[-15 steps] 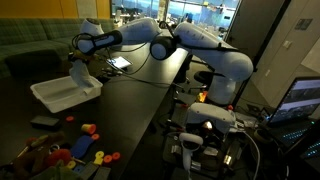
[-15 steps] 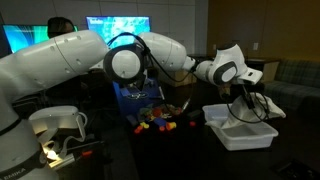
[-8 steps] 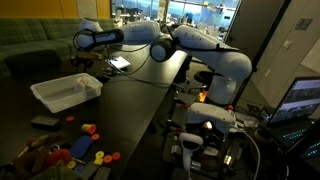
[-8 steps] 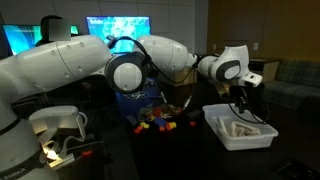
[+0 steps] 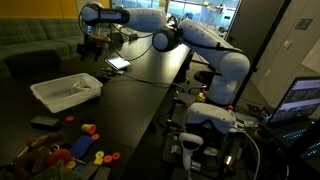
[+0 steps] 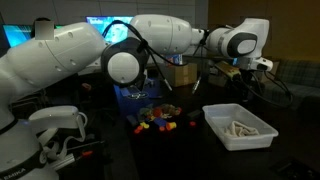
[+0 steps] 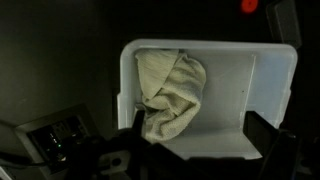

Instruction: Use the white towel to push the objects on the table to the left, then put the towel in the bowl

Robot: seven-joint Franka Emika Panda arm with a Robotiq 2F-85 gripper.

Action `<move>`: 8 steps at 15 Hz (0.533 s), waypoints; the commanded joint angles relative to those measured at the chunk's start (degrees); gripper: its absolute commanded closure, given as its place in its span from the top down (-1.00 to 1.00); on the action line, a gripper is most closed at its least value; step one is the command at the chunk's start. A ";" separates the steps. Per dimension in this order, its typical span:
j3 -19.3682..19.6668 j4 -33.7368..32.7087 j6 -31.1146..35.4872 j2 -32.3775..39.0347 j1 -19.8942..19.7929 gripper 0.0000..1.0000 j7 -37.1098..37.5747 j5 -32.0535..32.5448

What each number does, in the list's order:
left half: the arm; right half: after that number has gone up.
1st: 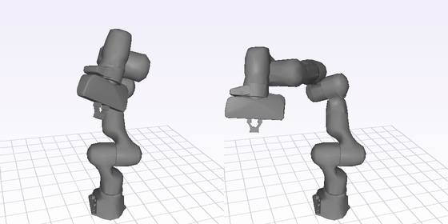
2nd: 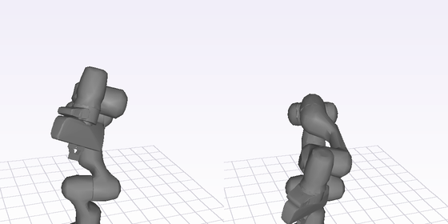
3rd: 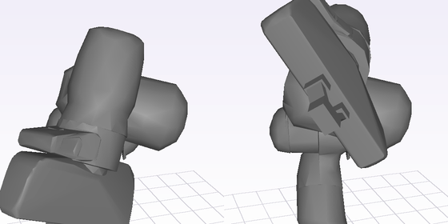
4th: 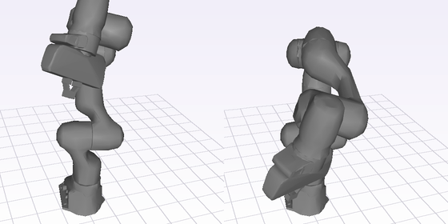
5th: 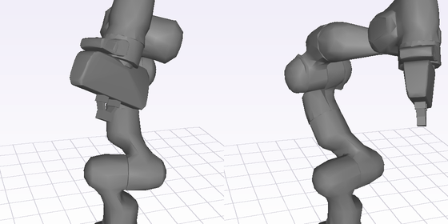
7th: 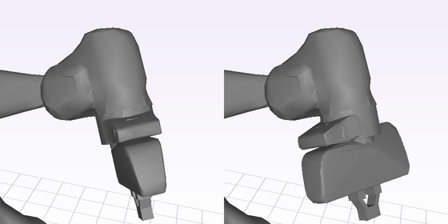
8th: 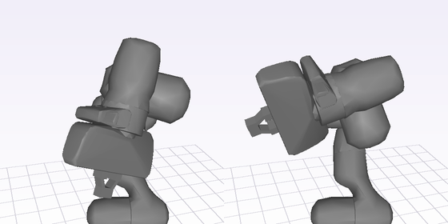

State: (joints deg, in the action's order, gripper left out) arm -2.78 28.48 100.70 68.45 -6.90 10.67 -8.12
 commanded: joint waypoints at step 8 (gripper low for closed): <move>-3.25 1.53 -17.78 -6.59 -4.87 1.00 -3.84 -4.54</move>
State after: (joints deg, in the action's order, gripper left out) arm -4.67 28.59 85.10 63.86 -11.08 7.74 -10.98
